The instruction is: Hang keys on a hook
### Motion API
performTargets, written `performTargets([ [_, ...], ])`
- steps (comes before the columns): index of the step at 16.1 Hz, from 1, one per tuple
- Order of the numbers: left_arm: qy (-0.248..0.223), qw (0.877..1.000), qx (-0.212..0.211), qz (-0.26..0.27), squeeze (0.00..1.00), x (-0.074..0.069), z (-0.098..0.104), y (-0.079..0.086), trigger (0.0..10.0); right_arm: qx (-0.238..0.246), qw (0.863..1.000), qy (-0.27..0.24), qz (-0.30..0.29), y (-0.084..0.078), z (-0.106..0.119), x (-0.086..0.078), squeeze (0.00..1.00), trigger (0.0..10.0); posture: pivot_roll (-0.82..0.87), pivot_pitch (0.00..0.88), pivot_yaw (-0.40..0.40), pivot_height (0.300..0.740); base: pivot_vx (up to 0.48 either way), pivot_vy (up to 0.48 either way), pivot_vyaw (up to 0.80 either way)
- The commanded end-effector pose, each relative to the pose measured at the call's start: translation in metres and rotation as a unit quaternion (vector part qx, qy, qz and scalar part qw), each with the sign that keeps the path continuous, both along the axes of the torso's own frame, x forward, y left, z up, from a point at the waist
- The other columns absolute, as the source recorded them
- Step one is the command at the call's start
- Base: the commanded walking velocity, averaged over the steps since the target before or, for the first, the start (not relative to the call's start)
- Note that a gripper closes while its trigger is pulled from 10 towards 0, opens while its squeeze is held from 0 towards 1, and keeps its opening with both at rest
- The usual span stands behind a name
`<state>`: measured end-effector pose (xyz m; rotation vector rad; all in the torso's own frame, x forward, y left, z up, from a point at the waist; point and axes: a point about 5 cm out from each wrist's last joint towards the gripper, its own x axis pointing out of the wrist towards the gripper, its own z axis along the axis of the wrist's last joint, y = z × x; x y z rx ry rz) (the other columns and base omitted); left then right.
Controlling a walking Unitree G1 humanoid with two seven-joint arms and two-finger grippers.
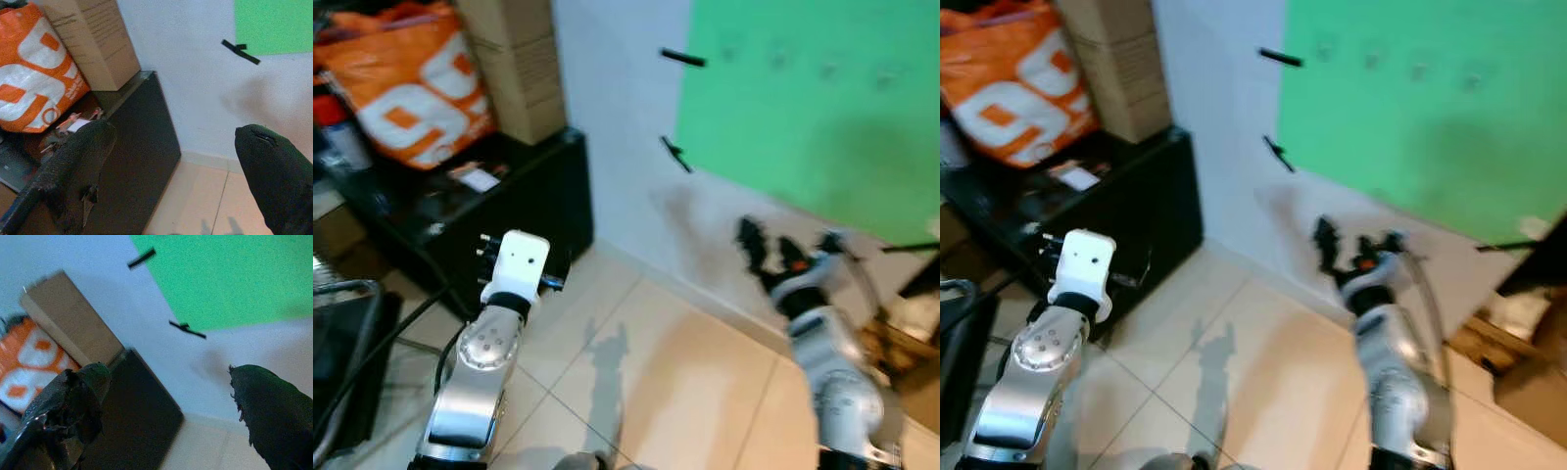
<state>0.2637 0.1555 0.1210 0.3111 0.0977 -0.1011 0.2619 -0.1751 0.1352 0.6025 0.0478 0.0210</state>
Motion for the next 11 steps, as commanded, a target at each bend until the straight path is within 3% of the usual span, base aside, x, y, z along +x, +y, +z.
performTargets([
  [1,-0.007,1.000,0.000,0.000,0.96,0.002,0.005,0.002,10.0,0.028,0.999,-0.015,0.002,0.005,0.008,0.003,0.00,10.0,-0.05,0.000,0.013,0.740,0.000,0.000,0.80],
  [2,-0.008,1.000,-0.001,-0.001,0.96,0.002,0.005,0.002,10.0,0.021,1.000,-0.013,0.001,0.003,0.007,0.004,0.00,10.0,-0.05,0.000,0.014,0.740,0.000,0.000,0.79],
  [3,-0.009,1.000,-0.001,-0.002,0.97,0.002,0.006,0.002,10.0,-0.017,1.000,-0.005,0.001,0.002,0.005,0.004,0.00,10.0,-0.05,0.000,0.014,0.740,0.240,0.000,0.71],
  [5,-0.009,1.000,-0.006,-0.006,0.98,0.002,0.006,0.001,10.0,-0.156,0.987,0.030,-0.004,-0.001,-0.003,0.002,0.00,10.0,-0.05,0.000,0.011,0.740,0.298,0.000,0.00],
  [8,-0.006,1.000,-0.006,-0.004,0.98,0.001,0.005,0.002,10.0,-0.221,0.972,0.064,-0.055,-0.014,-0.012,-0.004,0.00,10.0,-0.05,0.000,0.011,0.740,0.319,0.000,0.00],
  [10,-0.005,1.000,-0.007,-0.005,0.98,0.001,0.004,0.002,10.0,-0.268,0.959,0.032,-0.091,-0.019,-0.010,-0.005,0.00,10.0,-0.05,0.000,0.012,0.740,0.317,0.000,0.00],
  [11,-0.004,1.000,-0.007,-0.005,0.98,0.001,0.004,0.002,10.0,-0.263,0.959,0.026,-0.097,-0.019,-0.009,-0.005,0.00,10.0,-0.05,0.000,0.012,0.740,0.315,0.000,0.00],
])
